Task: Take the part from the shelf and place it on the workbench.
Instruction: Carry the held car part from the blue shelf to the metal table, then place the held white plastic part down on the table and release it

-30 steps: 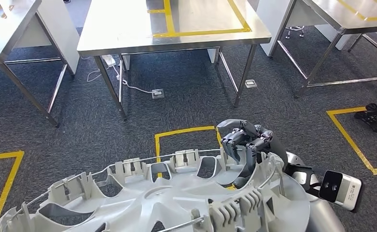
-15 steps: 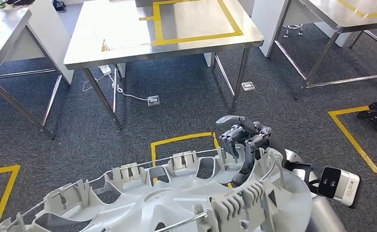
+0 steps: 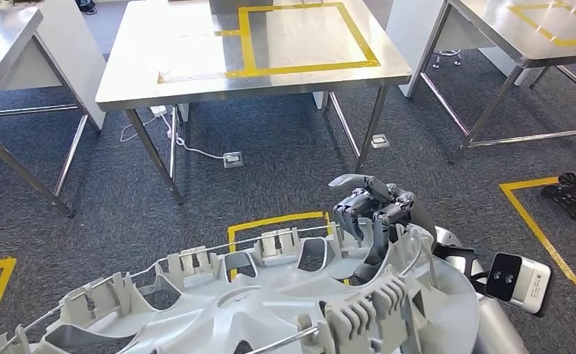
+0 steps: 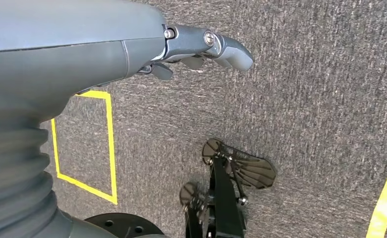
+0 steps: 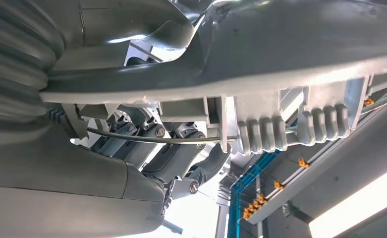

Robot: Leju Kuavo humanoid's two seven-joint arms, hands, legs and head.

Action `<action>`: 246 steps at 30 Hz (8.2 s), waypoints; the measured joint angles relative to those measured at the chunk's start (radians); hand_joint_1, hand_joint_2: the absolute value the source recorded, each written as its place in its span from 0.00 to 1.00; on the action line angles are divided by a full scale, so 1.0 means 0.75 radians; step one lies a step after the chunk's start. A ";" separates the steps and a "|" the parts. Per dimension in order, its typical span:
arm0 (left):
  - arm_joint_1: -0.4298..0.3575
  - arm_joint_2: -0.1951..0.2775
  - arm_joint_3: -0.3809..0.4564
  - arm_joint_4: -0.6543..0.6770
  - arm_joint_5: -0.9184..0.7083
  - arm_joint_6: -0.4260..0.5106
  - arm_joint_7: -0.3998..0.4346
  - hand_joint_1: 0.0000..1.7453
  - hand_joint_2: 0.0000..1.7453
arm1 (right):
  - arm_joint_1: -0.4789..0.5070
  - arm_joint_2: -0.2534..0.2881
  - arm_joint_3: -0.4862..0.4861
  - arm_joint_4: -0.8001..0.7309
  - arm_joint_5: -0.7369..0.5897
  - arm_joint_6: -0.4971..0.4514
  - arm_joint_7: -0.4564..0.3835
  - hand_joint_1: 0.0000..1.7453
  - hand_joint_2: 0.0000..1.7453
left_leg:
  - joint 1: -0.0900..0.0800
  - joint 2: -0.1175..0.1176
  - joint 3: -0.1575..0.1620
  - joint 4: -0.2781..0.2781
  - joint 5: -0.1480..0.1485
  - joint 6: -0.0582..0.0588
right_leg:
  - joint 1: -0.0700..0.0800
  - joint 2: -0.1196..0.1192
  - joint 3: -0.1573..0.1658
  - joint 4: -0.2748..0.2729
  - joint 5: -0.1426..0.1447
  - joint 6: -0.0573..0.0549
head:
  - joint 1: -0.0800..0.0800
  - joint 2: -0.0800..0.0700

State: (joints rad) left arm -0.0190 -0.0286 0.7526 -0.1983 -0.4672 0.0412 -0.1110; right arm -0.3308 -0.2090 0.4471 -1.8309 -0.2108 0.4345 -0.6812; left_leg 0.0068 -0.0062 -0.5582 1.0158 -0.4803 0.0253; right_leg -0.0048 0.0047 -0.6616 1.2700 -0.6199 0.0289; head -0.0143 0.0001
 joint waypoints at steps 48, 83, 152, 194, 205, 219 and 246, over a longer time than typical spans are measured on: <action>0.003 -0.002 0.032 0.000 -0.073 -0.002 -0.001 0.00 1.00 | 0.128 0.019 -0.059 -0.076 0.065 -0.024 -0.023 1.00 1.00 | 0.003 -0.001 -0.169 0.357 -0.217 -0.072 | -0.002 0.000 0.168 -0.334 0.148 -0.072 | -0.017 0.000; 0.006 -0.002 0.040 0.003 -0.092 -0.005 0.002 0.00 1.00 | 0.172 0.018 -0.093 -0.120 0.066 0.002 -0.023 1.00 1.00 | 0.008 0.009 -0.125 0.059 0.038 -0.059 | 0.005 0.010 0.230 -0.336 0.089 -0.044 | -0.021 0.000; -0.009 0.002 0.134 -0.003 -0.119 -0.014 -0.054 0.00 1.00 | 0.138 0.021 -0.110 -0.139 0.412 -0.337 -0.023 1.00 1.00 | -0.002 -0.008 -0.085 0.028 0.043 -0.027 | 0.014 0.001 0.224 -0.358 0.091 -0.061 | -0.017 0.000; -0.010 -0.003 0.209 -0.019 -0.225 -0.064 -0.061 0.00 1.00 | 0.474 0.073 -0.574 -0.104 1.722 -1.043 0.405 1.00 1.00 | -0.002 -0.006 -0.081 0.028 0.044 -0.025 | 0.015 0.001 0.227 -0.364 0.092 -0.032 | -0.016 0.000; -0.017 -0.001 0.209 -0.019 -0.284 -0.095 -0.092 0.00 1.00 | 0.186 0.069 -0.580 0.527 1.908 -0.900 0.499 1.00 1.00 | -0.002 -0.006 -0.079 0.027 0.046 -0.026 | 0.016 0.001 0.228 -0.362 0.094 -0.032 | -0.016 0.000; -0.021 -0.001 0.230 -0.019 -0.316 -0.083 -0.146 0.00 1.00 | -0.453 0.194 -0.258 1.511 2.090 -0.935 0.481 1.00 1.00 | -0.002 -0.005 -0.079 0.027 0.051 -0.028 | 0.016 0.003 0.225 -0.355 0.096 -0.032 | -0.016 0.000; -0.032 -0.003 0.271 -0.017 -0.338 -0.096 -0.177 0.00 1.00 | -0.716 0.499 0.053 1.859 2.026 -0.806 0.536 0.00 0.00 | -0.001 -0.004 -0.079 0.024 0.054 -0.033 | 0.016 0.003 0.221 -0.354 0.097 -0.036 | -0.016 0.000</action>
State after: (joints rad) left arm -0.0433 -0.0309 0.9562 -0.2113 -0.7204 -0.0305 -0.2439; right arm -0.8675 0.1651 0.4865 -0.4366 1.3084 -0.1701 -0.2795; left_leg 0.0063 -0.0096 -0.6175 1.0340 -0.4397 0.0009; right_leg 0.0071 0.0070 -0.4960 1.0044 -0.5468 0.0016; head -0.0263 0.0001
